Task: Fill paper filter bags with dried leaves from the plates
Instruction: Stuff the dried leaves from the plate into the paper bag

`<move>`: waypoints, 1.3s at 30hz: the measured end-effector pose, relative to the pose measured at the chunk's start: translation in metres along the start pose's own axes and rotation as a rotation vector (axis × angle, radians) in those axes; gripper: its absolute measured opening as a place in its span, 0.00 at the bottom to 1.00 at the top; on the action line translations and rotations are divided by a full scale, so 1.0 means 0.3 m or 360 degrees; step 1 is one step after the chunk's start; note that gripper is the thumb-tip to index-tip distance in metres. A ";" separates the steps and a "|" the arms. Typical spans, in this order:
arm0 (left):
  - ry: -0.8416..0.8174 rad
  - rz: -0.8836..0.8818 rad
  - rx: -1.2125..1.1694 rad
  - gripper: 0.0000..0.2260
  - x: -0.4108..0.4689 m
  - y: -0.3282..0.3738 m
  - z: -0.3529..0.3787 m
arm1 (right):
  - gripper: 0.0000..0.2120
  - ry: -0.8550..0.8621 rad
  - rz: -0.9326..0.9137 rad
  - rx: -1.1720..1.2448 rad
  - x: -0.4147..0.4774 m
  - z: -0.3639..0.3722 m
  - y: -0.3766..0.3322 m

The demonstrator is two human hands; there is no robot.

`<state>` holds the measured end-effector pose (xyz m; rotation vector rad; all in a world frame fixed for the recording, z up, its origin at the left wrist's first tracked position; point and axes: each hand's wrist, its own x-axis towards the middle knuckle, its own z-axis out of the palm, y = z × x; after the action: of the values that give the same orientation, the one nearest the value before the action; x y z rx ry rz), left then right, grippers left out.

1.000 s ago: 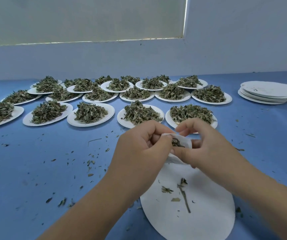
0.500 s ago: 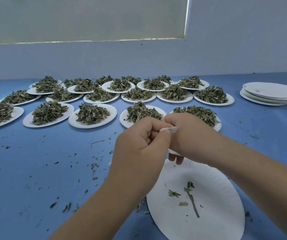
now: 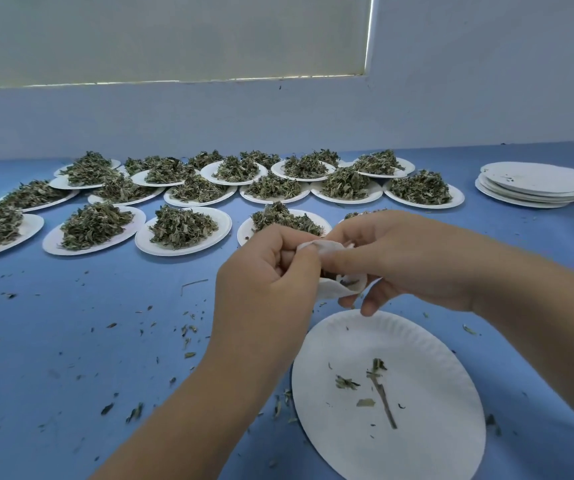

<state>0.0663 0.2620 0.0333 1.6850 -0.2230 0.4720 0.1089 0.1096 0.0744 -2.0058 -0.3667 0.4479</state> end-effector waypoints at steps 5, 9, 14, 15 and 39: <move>-0.0066 0.0026 0.0035 0.09 -0.009 0.001 0.004 | 0.05 0.0102 0.0029 -0.0076 0.054 0.056 0.000; -0.0050 0.0128 0.0103 0.08 -0.015 0.005 0.003 | 0.07 0.0209 0.0025 -0.0160 0.087 0.085 0.008; -0.0058 0.0187 0.0182 0.09 -0.003 0.002 -0.004 | 0.10 0.0228 -0.0112 0.0036 0.063 0.066 0.051; -0.0050 0.0193 0.0193 0.09 0.001 -0.001 -0.007 | 0.14 0.0224 -0.0135 0.0075 0.055 0.053 0.066; 0.0181 0.0269 0.0215 0.08 0.028 -0.007 -0.038 | 0.12 -0.0169 -0.0390 -0.1112 -0.106 0.049 0.214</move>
<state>0.0726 0.2745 0.0361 1.7722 -0.2565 0.7208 0.0782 0.0784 0.0158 -2.5641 -0.9231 0.2899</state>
